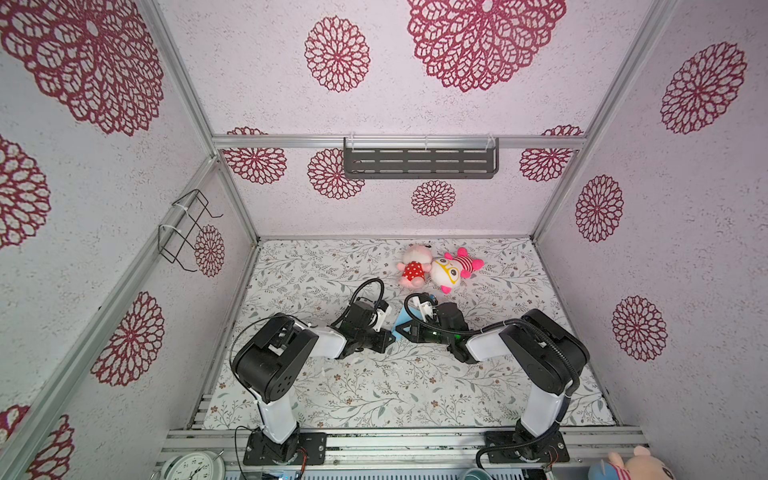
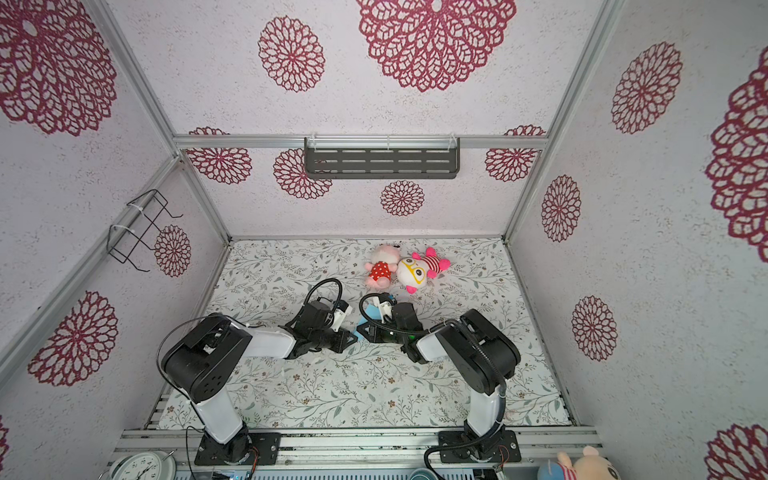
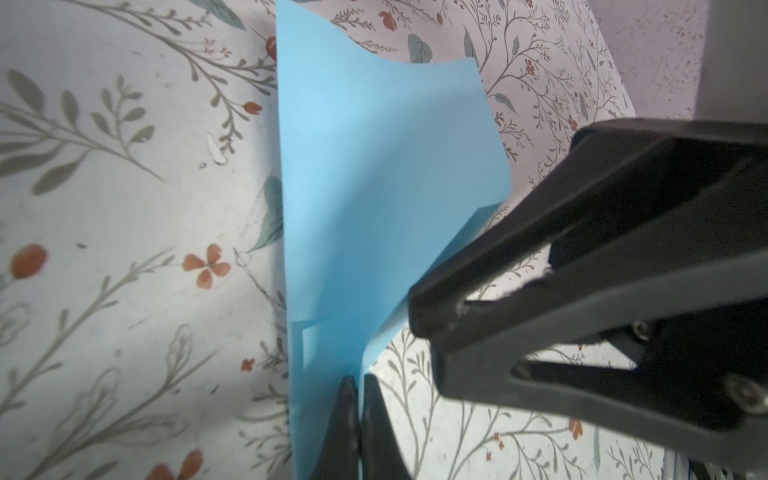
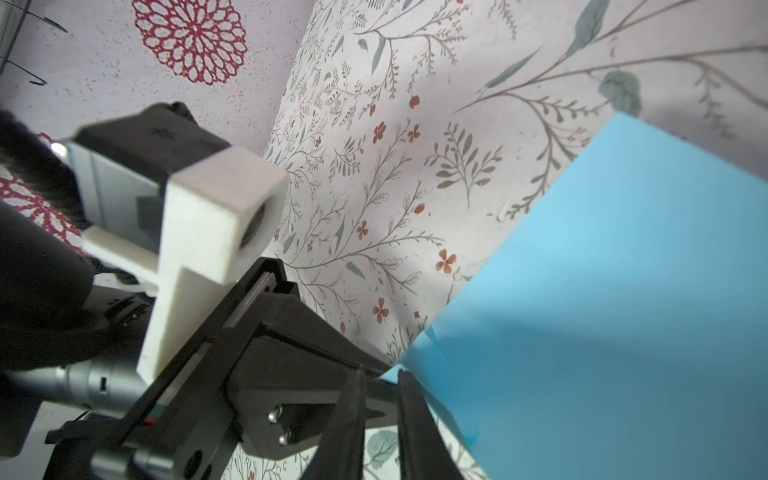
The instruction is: Fold a paper plane with a square sheet of paper (pick it up from the middle)
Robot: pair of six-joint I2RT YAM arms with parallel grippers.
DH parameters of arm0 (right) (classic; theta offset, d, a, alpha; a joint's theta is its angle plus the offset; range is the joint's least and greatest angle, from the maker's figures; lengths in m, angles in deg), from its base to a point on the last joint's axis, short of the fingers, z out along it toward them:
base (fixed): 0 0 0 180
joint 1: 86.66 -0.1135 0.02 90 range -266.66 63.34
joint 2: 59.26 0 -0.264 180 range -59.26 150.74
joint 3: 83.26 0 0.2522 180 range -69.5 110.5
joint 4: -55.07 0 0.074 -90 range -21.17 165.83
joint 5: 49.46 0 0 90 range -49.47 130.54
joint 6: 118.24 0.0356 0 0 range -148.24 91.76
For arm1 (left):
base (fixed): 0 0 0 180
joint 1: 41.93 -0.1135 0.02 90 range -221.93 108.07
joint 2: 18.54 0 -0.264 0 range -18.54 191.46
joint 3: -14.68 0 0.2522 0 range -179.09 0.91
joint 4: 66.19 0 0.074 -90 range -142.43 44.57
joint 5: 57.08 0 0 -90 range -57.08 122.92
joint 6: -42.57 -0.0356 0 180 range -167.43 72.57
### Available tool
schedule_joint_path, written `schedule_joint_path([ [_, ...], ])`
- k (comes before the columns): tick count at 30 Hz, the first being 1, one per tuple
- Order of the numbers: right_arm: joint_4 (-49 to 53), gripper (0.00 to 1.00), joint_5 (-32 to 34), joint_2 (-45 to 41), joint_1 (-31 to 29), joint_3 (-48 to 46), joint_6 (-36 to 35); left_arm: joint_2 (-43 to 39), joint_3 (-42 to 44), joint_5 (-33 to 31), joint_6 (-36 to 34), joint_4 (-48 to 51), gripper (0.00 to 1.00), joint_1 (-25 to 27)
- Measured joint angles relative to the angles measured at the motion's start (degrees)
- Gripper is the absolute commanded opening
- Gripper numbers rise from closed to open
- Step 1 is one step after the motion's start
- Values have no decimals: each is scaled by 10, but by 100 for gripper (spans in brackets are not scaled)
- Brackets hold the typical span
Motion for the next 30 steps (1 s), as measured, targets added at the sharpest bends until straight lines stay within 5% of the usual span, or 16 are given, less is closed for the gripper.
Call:
schedule_joint_path([
  [15, -27, 21, -20, 48, 0, 6, 2, 1, -2, -1, 20, 2, 11, -1],
  [30, -24, 23, -26, 55, 9, 13, 15, 5, -3, -3, 18, 11, 8, -2],
])
